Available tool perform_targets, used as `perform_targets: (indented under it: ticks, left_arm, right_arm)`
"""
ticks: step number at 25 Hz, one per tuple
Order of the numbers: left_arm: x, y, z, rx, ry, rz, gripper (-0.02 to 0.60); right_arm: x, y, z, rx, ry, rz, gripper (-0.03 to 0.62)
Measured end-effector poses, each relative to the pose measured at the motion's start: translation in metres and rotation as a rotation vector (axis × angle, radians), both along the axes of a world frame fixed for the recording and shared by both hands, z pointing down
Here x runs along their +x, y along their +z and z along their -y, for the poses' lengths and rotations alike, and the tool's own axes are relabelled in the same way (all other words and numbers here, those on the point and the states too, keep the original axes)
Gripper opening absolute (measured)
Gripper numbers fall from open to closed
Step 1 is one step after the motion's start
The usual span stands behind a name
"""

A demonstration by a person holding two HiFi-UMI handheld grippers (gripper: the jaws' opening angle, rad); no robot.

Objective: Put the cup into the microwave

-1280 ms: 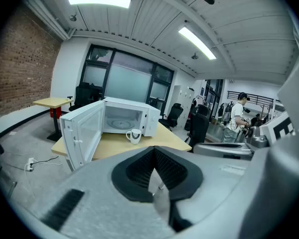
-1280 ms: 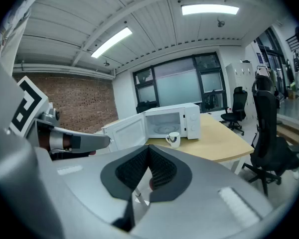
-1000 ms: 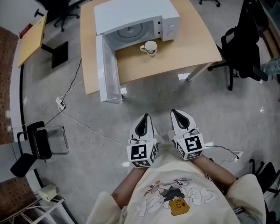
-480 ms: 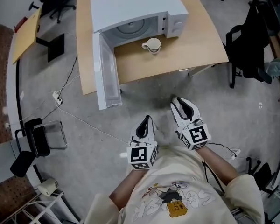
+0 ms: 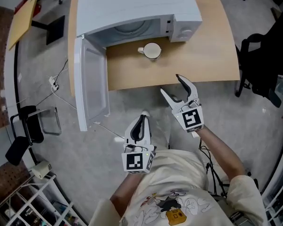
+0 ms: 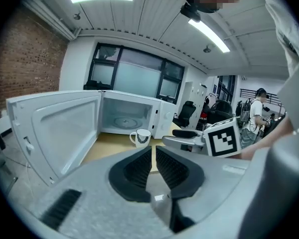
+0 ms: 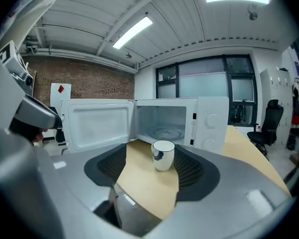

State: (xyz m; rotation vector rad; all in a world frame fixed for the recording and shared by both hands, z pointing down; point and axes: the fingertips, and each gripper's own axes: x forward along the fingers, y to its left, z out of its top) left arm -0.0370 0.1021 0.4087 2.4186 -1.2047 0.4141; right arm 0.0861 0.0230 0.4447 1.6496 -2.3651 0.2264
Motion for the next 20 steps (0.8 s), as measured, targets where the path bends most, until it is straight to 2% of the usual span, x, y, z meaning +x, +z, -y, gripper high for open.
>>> perform_targets:
  ticks: [1, 3, 8, 14, 18, 20]
  left_arm:
    - [0.004, 0.003, 0.006, -0.003, -0.007, 0.002, 0.039]
    - [0.008, 0.010, 0.012, -0.019, -0.026, 0.001, 0.051]
    - [0.014, 0.022, 0.040, -0.029, -0.055, -0.024, 0.057]
    - [0.019, 0.026, 0.061, -0.012, -0.047, -0.046, 0.043]
    - [0.017, 0.027, 0.073, -0.012, -0.103, -0.069, 0.002]
    - [0.012, 0.032, 0.074, -0.006, -0.089, -0.041, 0.002]
  right_arm:
    - [0.005, 0.008, 0.013, -0.012, 0.011, 0.000, 0.303]
    - [0.011, 0.028, 0.035, -0.043, 0.027, -0.009, 0.335]
    - [0.013, 0.070, 0.090, -0.062, 0.037, -0.043, 0.422]
    - [0.002, 0.088, 0.129, -0.045, 0.031, -0.037, 0.434]
    - [0.001, 0.089, 0.142, -0.038, 0.043, -0.019, 0.434]
    - [-0.002, 0.089, 0.146, -0.035, 0.046, -0.012, 0.433]
